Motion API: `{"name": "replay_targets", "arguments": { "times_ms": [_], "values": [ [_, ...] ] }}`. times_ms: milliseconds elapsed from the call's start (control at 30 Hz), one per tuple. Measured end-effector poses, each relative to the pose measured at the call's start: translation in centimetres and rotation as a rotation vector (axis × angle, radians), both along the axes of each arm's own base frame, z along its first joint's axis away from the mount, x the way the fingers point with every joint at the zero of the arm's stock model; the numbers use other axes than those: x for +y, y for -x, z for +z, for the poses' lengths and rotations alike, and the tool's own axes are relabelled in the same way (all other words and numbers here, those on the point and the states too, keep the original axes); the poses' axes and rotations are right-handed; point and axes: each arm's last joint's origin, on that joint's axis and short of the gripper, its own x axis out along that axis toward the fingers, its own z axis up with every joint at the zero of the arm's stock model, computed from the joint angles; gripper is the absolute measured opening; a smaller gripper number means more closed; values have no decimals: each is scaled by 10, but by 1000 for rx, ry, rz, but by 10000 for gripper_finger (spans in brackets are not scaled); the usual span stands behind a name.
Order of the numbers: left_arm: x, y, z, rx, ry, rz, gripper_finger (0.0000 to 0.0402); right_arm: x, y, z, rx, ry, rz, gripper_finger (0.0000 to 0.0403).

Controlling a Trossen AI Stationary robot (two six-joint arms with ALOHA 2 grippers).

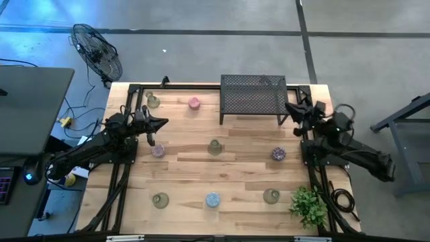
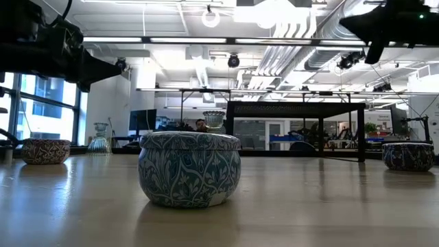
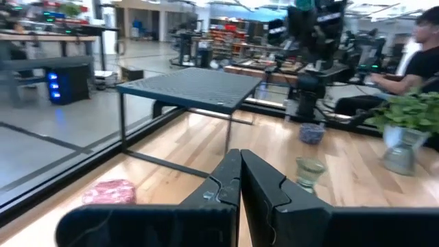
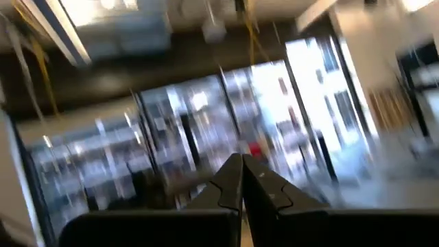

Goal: Pick & Place candle stick holders
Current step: Put the black and red scented candle on the shelf

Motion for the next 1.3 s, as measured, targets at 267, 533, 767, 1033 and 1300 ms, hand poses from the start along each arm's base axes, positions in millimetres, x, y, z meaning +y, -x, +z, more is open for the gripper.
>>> {"name": "replay_targets", "arguments": {
  "times_ms": [267,533,767,1033,1300],
  "values": [
    [1,0,-1,10,4,49,2,11,-36,7,317,-216,-29,0],
    [1,0,-1,8,11,48,2,47,-60,-11,508,-433,-22,0],
    [1,0,-1,8,12,49,2,67,-48,-3,786,-634,-113,0],
    [1,0,-1,9,10,49,2,80,-65,-1,1119,-734,-129,16],
    [1,0,-1,11,5,50,2,87,-81,-24,1313,-820,-156,146]
  ]
}}
